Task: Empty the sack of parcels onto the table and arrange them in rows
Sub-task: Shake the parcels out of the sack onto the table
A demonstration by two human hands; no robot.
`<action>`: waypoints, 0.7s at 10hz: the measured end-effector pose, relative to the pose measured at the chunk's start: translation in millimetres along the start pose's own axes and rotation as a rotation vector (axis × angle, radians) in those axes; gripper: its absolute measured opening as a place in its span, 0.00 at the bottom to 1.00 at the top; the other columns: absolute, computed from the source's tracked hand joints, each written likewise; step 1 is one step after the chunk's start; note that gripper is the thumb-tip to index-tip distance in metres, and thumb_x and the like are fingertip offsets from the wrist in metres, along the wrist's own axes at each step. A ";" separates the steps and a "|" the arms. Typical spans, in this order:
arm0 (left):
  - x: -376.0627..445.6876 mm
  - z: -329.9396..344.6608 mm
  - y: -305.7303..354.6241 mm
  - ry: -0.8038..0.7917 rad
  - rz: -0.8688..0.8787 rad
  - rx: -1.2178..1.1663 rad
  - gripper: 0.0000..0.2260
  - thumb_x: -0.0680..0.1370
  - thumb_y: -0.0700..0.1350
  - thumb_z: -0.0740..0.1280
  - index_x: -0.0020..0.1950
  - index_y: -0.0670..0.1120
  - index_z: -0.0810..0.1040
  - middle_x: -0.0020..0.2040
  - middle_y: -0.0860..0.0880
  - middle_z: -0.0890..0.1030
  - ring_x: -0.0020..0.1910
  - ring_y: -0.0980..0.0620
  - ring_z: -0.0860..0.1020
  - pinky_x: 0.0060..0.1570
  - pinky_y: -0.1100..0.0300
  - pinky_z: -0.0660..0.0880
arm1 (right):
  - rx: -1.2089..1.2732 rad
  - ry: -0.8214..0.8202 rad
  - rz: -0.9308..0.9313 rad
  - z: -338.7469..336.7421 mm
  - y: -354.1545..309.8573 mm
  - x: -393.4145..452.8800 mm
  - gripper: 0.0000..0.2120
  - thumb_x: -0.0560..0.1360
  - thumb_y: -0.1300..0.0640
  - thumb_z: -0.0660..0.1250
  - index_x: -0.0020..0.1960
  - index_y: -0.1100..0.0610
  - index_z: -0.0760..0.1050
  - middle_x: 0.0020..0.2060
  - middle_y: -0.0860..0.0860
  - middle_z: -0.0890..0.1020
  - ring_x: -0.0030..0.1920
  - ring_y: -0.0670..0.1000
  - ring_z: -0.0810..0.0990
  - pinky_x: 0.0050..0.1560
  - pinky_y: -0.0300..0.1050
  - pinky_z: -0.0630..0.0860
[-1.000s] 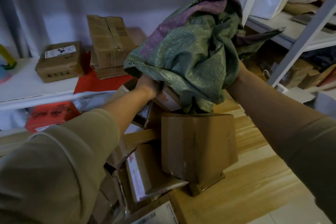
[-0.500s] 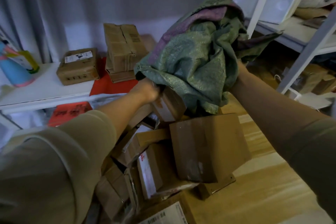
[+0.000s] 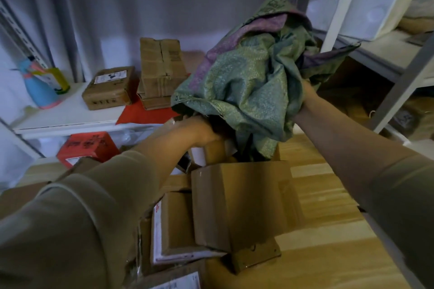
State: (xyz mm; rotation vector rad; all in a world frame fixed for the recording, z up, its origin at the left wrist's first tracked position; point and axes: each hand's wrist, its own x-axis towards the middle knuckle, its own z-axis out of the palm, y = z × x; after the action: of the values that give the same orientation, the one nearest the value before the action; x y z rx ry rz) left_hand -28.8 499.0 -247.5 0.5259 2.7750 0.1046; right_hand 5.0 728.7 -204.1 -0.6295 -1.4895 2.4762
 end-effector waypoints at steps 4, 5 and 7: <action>-13.8 -12.6 31.7 0.059 -0.070 0.087 0.46 0.75 0.61 0.66 0.80 0.43 0.43 0.78 0.42 0.57 0.76 0.40 0.58 0.71 0.45 0.63 | 0.215 0.040 0.005 -14.8 -17.8 3.9 0.22 0.79 0.46 0.65 0.70 0.54 0.71 0.52 0.56 0.80 0.47 0.58 0.80 0.41 0.50 0.78; -14.9 -12.5 34.8 0.032 -0.060 0.091 0.45 0.77 0.65 0.62 0.80 0.44 0.40 0.79 0.42 0.56 0.76 0.38 0.57 0.70 0.44 0.62 | 0.214 0.033 0.025 -15.2 -21.0 6.7 0.43 0.67 0.41 0.78 0.76 0.49 0.64 0.58 0.56 0.78 0.52 0.60 0.80 0.47 0.54 0.79; -7.7 -5.8 34.6 -0.046 0.032 0.175 0.39 0.78 0.62 0.61 0.81 0.51 0.45 0.81 0.45 0.51 0.77 0.36 0.55 0.70 0.39 0.61 | 0.153 0.044 -0.049 -22.6 -16.4 19.2 0.82 0.28 0.44 0.85 0.79 0.48 0.57 0.65 0.57 0.76 0.55 0.62 0.81 0.47 0.58 0.82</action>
State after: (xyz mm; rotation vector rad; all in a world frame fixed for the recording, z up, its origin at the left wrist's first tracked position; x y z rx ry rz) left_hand -11.8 528.2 -235.2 0.6075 2.7468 -0.1432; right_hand -3.0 761.6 -204.0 -0.6078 -1.2687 2.4918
